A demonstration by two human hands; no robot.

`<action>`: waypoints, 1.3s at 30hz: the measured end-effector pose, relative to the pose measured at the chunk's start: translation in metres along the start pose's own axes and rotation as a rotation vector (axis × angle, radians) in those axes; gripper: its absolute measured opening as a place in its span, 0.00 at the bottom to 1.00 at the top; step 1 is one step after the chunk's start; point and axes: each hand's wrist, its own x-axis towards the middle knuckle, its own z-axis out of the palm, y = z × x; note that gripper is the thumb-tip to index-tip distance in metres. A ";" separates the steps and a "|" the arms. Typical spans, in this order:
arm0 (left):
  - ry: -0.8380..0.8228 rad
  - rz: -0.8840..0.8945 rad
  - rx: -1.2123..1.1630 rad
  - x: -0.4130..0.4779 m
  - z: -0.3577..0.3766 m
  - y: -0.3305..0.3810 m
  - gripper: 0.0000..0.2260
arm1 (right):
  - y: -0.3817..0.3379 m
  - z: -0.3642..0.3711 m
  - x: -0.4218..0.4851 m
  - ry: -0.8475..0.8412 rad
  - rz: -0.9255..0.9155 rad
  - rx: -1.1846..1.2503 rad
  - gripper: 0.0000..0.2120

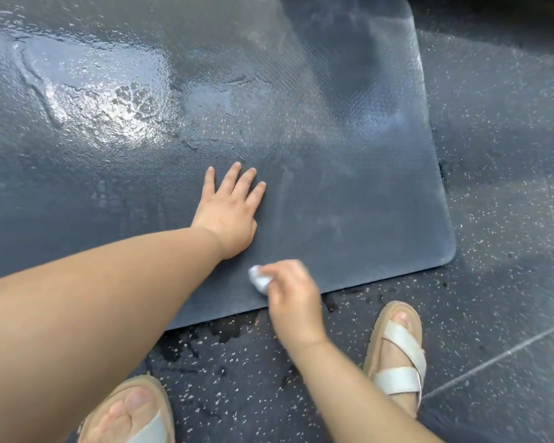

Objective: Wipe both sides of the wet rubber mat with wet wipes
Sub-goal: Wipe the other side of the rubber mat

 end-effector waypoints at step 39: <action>-0.034 0.049 -0.008 -0.001 -0.003 0.000 0.27 | 0.056 -0.050 0.034 0.210 0.257 -0.283 0.12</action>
